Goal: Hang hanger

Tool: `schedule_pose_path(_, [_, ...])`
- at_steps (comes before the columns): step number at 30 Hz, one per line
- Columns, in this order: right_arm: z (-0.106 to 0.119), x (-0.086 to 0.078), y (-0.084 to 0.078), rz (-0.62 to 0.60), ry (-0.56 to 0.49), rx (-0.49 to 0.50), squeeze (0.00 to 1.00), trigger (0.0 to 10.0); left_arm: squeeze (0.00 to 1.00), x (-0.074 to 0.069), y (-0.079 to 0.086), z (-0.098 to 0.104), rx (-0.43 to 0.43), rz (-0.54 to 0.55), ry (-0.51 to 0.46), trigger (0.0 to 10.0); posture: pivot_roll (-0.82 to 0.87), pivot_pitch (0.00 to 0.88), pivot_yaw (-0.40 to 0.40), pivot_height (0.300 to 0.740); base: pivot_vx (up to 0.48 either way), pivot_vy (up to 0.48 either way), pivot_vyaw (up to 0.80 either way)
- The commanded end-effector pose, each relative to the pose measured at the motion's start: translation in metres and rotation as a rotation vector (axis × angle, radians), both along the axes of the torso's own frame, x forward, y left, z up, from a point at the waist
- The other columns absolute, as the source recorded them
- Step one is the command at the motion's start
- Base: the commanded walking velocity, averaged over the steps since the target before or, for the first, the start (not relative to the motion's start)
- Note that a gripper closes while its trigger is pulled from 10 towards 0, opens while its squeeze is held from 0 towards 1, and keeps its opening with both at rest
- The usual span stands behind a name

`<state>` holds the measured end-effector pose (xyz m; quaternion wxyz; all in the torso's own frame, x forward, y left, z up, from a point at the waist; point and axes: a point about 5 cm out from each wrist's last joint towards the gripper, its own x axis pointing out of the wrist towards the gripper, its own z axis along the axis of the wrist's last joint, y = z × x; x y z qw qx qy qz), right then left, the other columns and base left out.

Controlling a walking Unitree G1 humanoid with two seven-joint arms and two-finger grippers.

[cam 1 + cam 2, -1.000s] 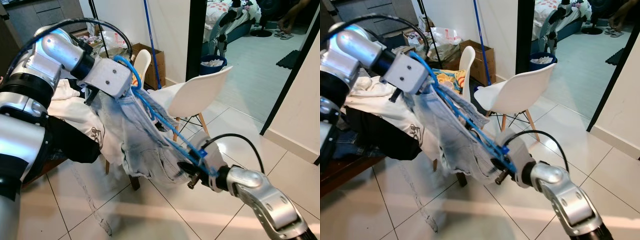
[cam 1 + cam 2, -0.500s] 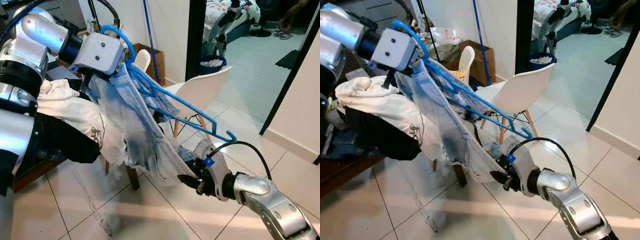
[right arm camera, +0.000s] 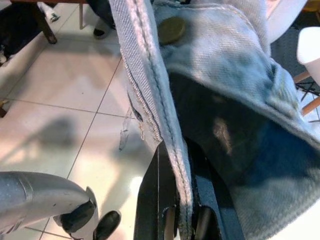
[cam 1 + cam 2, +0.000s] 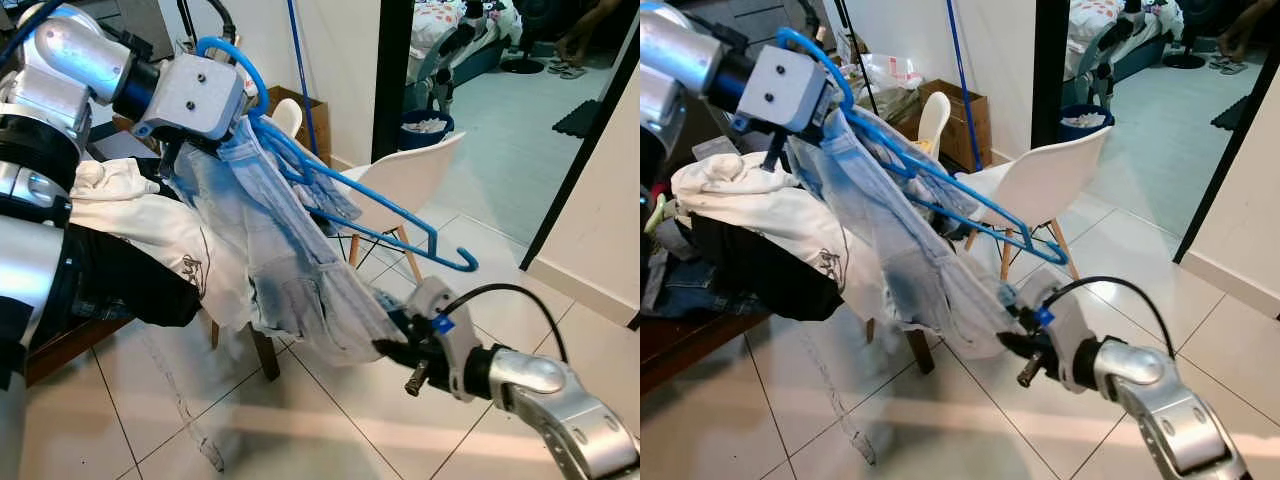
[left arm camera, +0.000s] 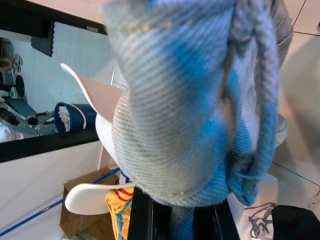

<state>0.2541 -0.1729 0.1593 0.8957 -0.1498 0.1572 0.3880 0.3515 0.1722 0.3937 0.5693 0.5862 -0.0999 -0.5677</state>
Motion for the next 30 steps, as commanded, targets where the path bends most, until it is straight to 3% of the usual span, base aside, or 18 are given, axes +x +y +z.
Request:
schedule_pose_path(1, [0.001,0.001,-0.007,-0.042,-0.007,0.025,0.00,0.0,0.00,-0.005,0.018,0.013,-0.034,0.053,-0.022,10.0,0.02,0.084,0.122,0.740,0.000,0.000,0.00])
schedule_pose_path(9, [0.031,0.019,-0.031,-0.224,-0.188,0.130,0.00,0.0,0.00,-0.001,0.033,-0.012,-0.045,0.104,0.067,10.0,0.02,0.084,0.113,0.740,0.000,0.000,0.00])
schedule_pose_path(11, [0.031,0.019,-0.031,-0.224,-0.188,0.130,0.00,0.0,0.00,-0.001,0.033,-0.012,-0.045,0.104,0.067,10.0,0.02,0.084,0.113,0.740,0.000,0.000,0.00])
schedule_pose_path(12, [0.041,0.022,-0.039,-0.257,-0.252,0.126,0.00,0.0,0.00,0.000,0.036,-0.019,-0.056,0.111,0.094,10.0,0.01,0.091,0.108,0.740,0.000,0.000,0.00])
schedule_pose_path(15, [0.046,0.023,-0.043,-0.272,-0.284,0.121,0.00,0.0,0.00,0.001,0.038,-0.023,-0.061,0.115,0.108,10.0,0.01,0.093,0.107,0.740,0.000,0.000,0.00])
schedule_pose_path(20, [0.066,0.024,-0.052,-0.275,-0.373,0.097,0.00,0.0,0.00,0.001,0.045,-0.035,-0.069,0.143,0.103,10.0,0.01,0.088,0.104,0.740,0.000,0.000,0.00])
schedule_pose_path(28, [0.078,0.026,-0.050,-0.265,-0.446,0.062,0.00,0.0,0.00,0.005,0.052,-0.048,-0.102,0.214,0.102,10.0,0.00,0.080,0.091,0.740,0.000,0.000,0.00])
schedule_pose_path(30, [0.083,0.029,-0.047,-0.239,-0.524,-0.060,0.00,0.0,0.00,0.005,0.053,-0.061,-0.105,0.202,0.145,10.0,0.00,0.067,0.075,0.740,0.000,0.000,0.00])
